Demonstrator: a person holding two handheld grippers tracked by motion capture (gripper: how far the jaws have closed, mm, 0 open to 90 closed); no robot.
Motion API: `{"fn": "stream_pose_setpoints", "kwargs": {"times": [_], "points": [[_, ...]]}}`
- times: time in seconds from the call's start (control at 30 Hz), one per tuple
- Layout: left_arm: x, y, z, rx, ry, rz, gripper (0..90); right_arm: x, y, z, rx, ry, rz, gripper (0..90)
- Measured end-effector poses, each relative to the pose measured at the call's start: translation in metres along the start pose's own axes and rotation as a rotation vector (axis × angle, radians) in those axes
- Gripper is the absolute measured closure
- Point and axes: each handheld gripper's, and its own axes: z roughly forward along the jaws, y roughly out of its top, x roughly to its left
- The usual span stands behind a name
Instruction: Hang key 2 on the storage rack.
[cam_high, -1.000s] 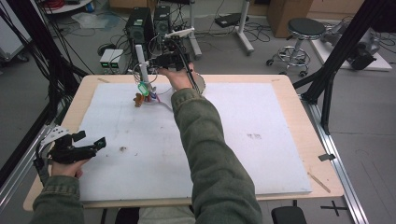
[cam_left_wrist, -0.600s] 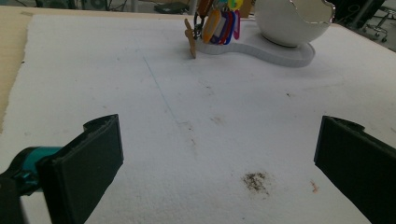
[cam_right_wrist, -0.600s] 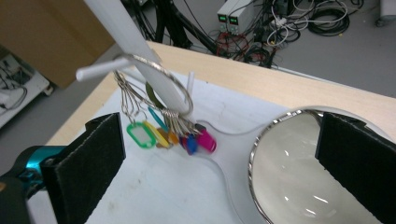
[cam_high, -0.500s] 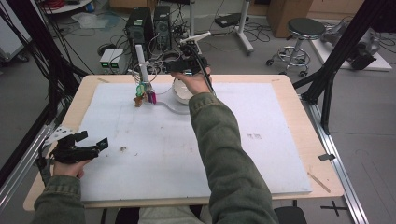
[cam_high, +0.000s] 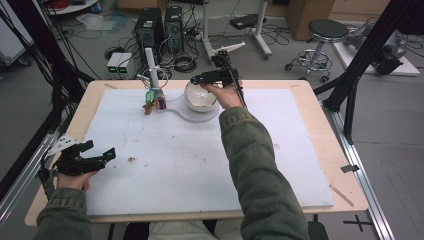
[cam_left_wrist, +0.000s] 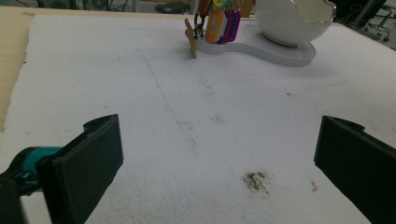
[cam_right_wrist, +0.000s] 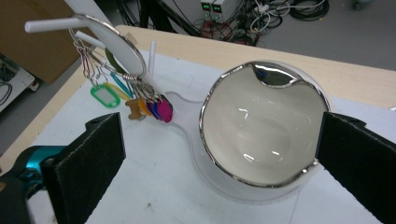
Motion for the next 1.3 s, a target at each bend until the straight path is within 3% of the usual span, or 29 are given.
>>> {"fn": "stream_pose_setpoints", "kwargs": {"times": [0.23,0.53,0.77,0.9,1.3], "points": [[0.000,0.000,-0.001,0.002,0.001,0.004,1.7,-0.010,-0.012,-0.013,-0.014,-0.003,0.018,0.7],[0.000,0.000,-0.001,0.005,0.005,0.007,1.7,-0.017,-0.021,-0.030,-0.039,-0.016,0.006,0.7],[-0.001,0.000,0.000,0.007,0.005,0.007,1.7,-0.030,-0.038,-0.038,-0.050,-0.023,0.014,0.7],[-0.002,0.000,0.000,0.006,0.008,0.009,1.7,-0.036,-0.049,-0.045,-0.056,-0.045,-0.006,0.7],[-0.003,0.000,0.000,0.007,0.009,0.010,1.6,-0.048,-0.079,-0.068,-0.080,-0.048,-0.026,0.7]]}}
